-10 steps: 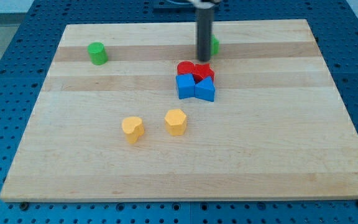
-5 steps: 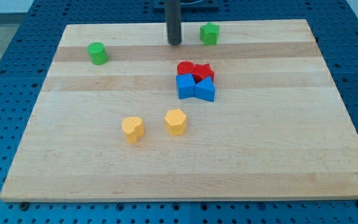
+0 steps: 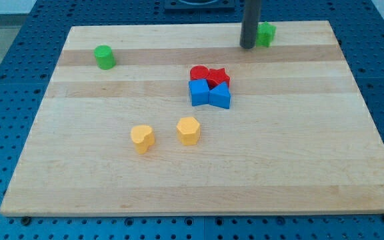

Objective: Place the green blocks towards the top right of the board

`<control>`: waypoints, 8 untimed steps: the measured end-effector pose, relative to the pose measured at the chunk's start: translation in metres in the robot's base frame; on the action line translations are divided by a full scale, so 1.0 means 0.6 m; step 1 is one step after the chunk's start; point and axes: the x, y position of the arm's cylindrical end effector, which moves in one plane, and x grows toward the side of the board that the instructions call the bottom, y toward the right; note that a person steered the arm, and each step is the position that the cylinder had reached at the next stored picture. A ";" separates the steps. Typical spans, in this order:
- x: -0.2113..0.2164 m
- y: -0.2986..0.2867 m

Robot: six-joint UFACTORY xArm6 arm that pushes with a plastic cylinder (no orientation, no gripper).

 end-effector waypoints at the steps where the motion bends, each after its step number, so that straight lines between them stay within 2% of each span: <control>1: -0.021 0.037; 2: -0.015 -0.004; 3: -0.003 -0.147; 4: -0.038 -0.300; 5: -0.038 -0.476; 6: 0.005 -0.638; 7: 0.076 -0.693; 8: 0.102 -0.624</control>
